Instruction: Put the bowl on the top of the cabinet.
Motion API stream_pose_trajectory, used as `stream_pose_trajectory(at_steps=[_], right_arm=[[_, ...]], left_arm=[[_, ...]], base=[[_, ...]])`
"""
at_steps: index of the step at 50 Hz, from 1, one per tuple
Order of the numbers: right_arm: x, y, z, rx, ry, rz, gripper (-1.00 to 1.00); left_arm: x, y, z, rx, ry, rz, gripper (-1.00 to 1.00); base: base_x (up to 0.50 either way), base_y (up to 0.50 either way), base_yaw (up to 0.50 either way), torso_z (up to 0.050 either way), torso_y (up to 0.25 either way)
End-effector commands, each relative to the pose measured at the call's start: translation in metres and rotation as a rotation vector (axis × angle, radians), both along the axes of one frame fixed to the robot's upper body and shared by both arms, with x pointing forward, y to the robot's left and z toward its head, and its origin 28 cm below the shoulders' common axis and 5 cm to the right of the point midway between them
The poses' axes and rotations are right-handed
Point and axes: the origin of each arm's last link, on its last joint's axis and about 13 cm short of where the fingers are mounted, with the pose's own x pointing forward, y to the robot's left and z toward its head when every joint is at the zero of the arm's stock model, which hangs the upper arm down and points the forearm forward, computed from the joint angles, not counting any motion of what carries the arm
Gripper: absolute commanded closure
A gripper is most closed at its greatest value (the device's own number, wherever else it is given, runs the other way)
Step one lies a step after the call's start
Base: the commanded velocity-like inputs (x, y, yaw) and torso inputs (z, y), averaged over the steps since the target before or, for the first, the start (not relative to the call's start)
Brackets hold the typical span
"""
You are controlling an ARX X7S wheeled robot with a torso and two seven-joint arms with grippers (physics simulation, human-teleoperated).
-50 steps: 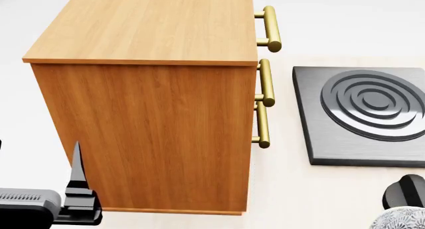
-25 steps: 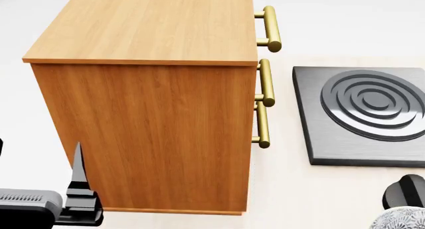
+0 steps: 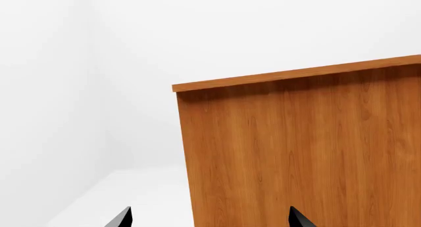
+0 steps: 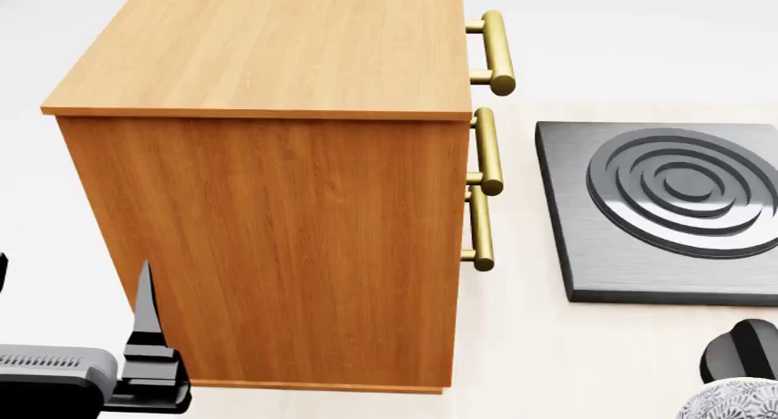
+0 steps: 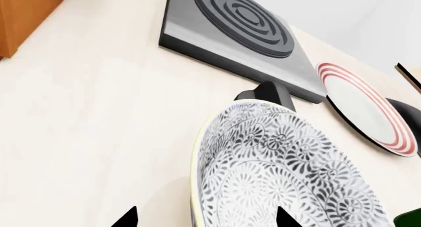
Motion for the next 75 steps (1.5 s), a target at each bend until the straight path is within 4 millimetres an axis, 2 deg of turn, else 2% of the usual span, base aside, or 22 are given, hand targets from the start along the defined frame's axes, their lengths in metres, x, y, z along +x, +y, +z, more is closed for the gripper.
stream_pose_trajectory(at_steps=[1, 54, 55, 75], right_arm=[[0.0005, -0.0001, -0.0009, 0.002, 0.001, -0.002, -1.00], [0.0027, -0.0009, -0.0063, 0.000, 0.011, -0.011, -1.00], [0.0031, -0.0009, -0.0061, -0.007, 0.004, -0.017, 1.00], [0.0027, 0.0005, -0.0029, -0.004, -0.010, -0.007, 1.00]], left_arm=[[0.0005, -0.0002, -0.0007, 0.000, 0.001, 0.000, -1.00], [0.0002, 0.0000, -0.0004, -0.002, -0.001, 0.002, -1.00], [-0.0002, 0.0003, 0.0001, -0.004, -0.001, 0.002, -1.00], [0.0007, 0.0008, -0.0022, -0.004, 0.003, 0.006, -1.00]], base=[[0.00, 0.00, 0.00, 0.000, 0.000], [0.00, 0.00, 0.00, 0.000, 0.000], [0.00, 0.00, 0.00, 0.000, 0.000], [0.00, 0.00, 0.00, 0.000, 0.000]])
